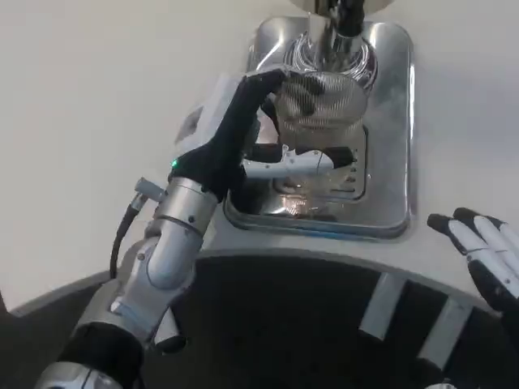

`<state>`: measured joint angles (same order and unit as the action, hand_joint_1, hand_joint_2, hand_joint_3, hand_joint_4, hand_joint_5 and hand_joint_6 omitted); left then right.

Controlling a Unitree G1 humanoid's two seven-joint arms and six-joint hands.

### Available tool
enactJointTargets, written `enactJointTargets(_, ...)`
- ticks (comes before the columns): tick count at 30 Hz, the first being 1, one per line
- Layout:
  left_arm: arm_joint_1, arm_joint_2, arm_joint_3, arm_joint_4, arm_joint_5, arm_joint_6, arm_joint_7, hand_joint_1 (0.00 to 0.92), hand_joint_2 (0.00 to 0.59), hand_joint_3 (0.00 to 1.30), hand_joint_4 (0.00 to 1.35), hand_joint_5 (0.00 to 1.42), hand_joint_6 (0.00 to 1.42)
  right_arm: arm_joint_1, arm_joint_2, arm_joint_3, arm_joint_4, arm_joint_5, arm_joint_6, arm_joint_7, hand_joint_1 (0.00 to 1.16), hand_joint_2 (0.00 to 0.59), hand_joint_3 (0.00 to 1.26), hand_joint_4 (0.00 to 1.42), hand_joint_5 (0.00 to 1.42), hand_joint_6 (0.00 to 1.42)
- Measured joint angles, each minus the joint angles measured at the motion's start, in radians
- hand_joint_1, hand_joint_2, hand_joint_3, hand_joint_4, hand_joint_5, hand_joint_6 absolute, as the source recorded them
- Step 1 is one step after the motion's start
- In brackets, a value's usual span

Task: Grasp the cup under the faucet to collect the drink, then remove the cup.

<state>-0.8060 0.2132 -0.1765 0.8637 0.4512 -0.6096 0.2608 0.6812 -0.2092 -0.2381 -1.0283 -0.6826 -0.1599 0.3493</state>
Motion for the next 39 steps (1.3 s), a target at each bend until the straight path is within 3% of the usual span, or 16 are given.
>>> enactJointTargets(8,-0.036,-0.003,-0.011,0.040,0.039,0.003,0.055,0.755,0.110,0.98,1.12,1.29,1.42,-0.024,0.000,0.014,0.000,-0.014,0.018,0.001,0.75,0.319,0.07,0.01,0.01,0.03)
enactJointTargets(12,-0.049,0.010,-0.041,0.041,0.076,0.000,0.080,0.677,0.111,0.83,0.97,1.20,1.40,-0.033,0.000,0.017,0.000,-0.018,0.028,0.003,0.75,0.320,0.07,0.01,0.01,0.03)
enactJointTargets(15,-0.055,0.010,-0.041,0.054,0.073,0.000,0.080,0.592,0.097,0.53,0.62,0.95,1.15,-0.037,0.001,0.018,0.000,-0.020,0.036,0.005,0.75,0.318,0.07,0.01,0.01,0.03)
enactJointTargets(18,-0.055,0.009,-0.042,0.059,0.071,-0.004,0.079,0.503,0.091,0.22,0.30,0.64,0.71,-0.040,0.001,0.024,0.000,-0.020,0.037,0.005,0.77,0.315,0.07,0.01,0.02,0.04)
enactJointTargets(20,-0.057,0.010,-0.043,0.068,0.059,-0.016,0.055,0.469,0.084,0.10,0.09,0.42,0.40,-0.041,0.001,0.027,0.000,-0.020,0.037,0.005,0.77,0.315,0.07,0.01,0.02,0.05)
enactJointTargets(21,-0.060,0.011,-0.043,0.071,0.054,-0.017,0.042,0.450,0.079,0.06,0.02,0.35,0.31,-0.041,0.001,0.027,0.000,-0.020,0.037,0.005,0.77,0.315,0.07,0.01,0.02,0.05)
enactJointTargets(30,-0.065,0.014,-0.041,0.071,0.009,-0.030,-0.014,0.391,0.061,0.00,0.00,0.22,0.17,-0.050,0.003,0.047,0.001,-0.035,0.037,0.005,0.78,0.315,0.07,0.00,0.01,0.05)
enactJointTargets(35,-0.048,0.022,-0.029,0.027,-0.024,-0.034,-0.037,0.231,0.026,0.00,0.00,0.14,0.11,-0.059,0.005,0.063,0.001,-0.038,0.045,0.005,0.78,0.315,0.07,0.00,0.01,0.05)
enactJointTargets(39,0.038,0.027,0.010,-0.106,-0.092,-0.022,-0.086,0.129,0.014,0.00,0.00,0.12,0.08,-0.062,0.006,0.067,0.004,-0.038,0.050,0.005,0.78,0.315,0.07,0.00,0.01,0.05)
